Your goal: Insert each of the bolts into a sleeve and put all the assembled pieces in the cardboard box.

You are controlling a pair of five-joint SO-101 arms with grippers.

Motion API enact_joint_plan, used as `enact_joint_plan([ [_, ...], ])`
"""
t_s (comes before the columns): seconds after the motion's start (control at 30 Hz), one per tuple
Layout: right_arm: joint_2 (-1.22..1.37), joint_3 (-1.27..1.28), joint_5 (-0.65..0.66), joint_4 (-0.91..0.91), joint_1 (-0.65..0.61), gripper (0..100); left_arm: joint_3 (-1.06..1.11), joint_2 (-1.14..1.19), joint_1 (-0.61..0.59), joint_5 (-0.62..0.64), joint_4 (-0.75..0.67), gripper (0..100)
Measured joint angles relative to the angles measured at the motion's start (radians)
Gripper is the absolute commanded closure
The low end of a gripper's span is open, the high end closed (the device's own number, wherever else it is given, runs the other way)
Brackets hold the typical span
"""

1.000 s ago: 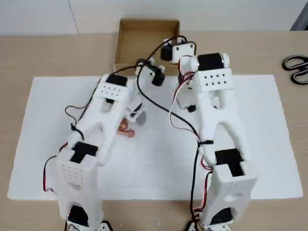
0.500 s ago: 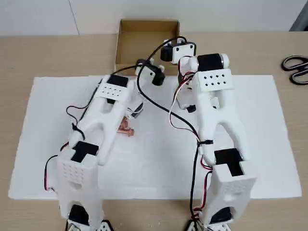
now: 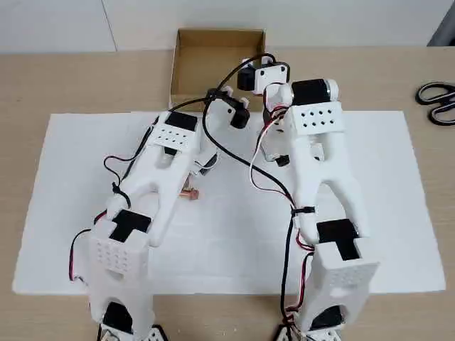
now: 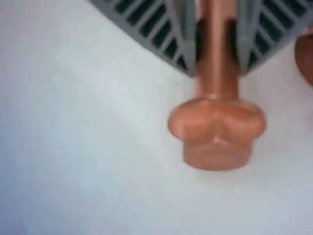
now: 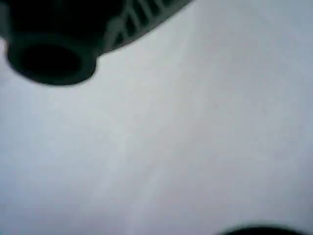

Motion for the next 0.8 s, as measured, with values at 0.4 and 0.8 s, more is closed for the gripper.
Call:
enact_joint_plan([
  [0.4, -0.032, 0.006, 0.000, -0.002, 0.006, 99.5, -0.358, 0.005, 0.025, 0.051, 0.281, 99],
  [0.8, -0.252, 0.008, 0.002, 0.003, 0.169, 99.5, -0.413, 0.011, 0.025, 0.091, 0.310, 99],
])
